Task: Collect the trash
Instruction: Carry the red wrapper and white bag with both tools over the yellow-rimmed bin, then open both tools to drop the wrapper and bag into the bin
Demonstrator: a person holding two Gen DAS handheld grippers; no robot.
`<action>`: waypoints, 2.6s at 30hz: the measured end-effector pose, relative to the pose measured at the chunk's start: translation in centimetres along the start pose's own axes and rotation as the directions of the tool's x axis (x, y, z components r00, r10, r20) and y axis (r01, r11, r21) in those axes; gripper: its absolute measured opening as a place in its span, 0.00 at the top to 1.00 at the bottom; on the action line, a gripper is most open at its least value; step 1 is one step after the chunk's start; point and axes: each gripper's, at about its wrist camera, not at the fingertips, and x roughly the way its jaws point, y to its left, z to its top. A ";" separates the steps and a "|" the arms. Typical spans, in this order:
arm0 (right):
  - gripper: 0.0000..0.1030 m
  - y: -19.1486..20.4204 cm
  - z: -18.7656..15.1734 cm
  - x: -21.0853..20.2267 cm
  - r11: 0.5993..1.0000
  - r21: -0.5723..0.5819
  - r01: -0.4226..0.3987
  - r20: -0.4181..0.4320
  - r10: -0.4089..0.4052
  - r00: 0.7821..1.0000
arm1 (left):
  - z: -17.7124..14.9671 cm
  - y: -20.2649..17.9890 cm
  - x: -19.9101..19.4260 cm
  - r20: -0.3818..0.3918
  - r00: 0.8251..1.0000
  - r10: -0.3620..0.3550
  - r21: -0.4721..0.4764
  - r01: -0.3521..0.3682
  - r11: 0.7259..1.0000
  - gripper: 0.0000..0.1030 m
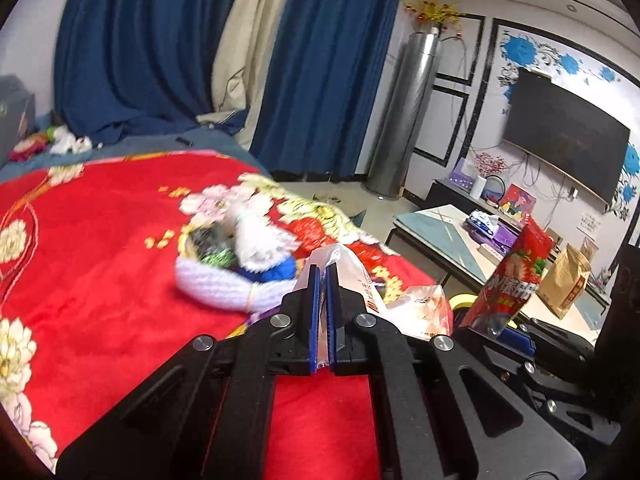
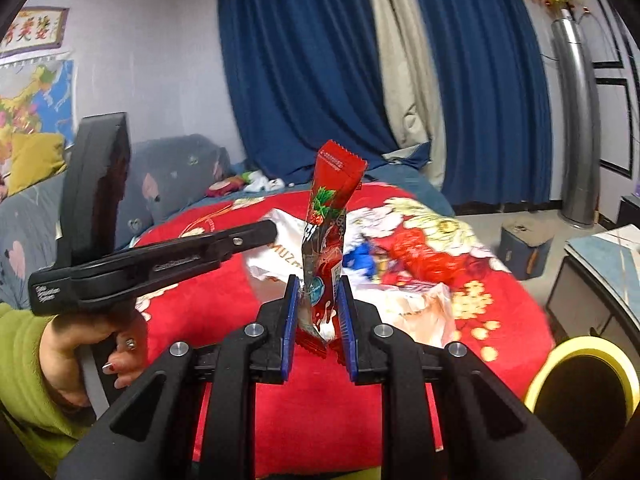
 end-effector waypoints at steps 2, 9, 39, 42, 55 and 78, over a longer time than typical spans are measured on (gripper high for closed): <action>0.82 -1.0 0.3 -0.6 0.999 0.014 0.029 0.012 -0.029 0.999 | 0.2 -0.7 0.2 -0.004 1.000 -0.012 -0.004 0.012 1.000 1.00; 0.82 -5.0 0.8 -2.2 0.988 0.083 0.130 0.038 -0.134 0.990 | 0.5 -2.5 1.6 -0.010 0.999 -0.032 0.015 0.033 0.999 1.00; 0.82 -16.8 -3.0 -8.2 0.836 0.254 0.486 -0.016 -0.499 0.867 | -2.1 -12.7 8.5 -0.093 0.984 -0.155 0.149 0.167 0.975 0.99; 0.82 -17.9 -3.9 -8.4 0.814 0.255 0.522 -0.044 -0.529 0.847 | -2.8 -13.8 9.0 -0.104 0.982 -0.155 0.179 0.171 0.969 0.99; 0.82 -22.5 -8.1 -9.5 0.725 0.294 0.623 -0.167 -0.603 0.780 | -5.7 -18.4 12.0 -0.174 0.971 -0.164 0.299 0.211 0.931 0.99; 0.42 -25.9 -12.0 -9.7 0.623 0.406 0.669 -0.298 -0.601 0.741 | -6.1 -18.5 14.9 -0.205 0.959 -0.195 0.228 0.240 0.944 0.45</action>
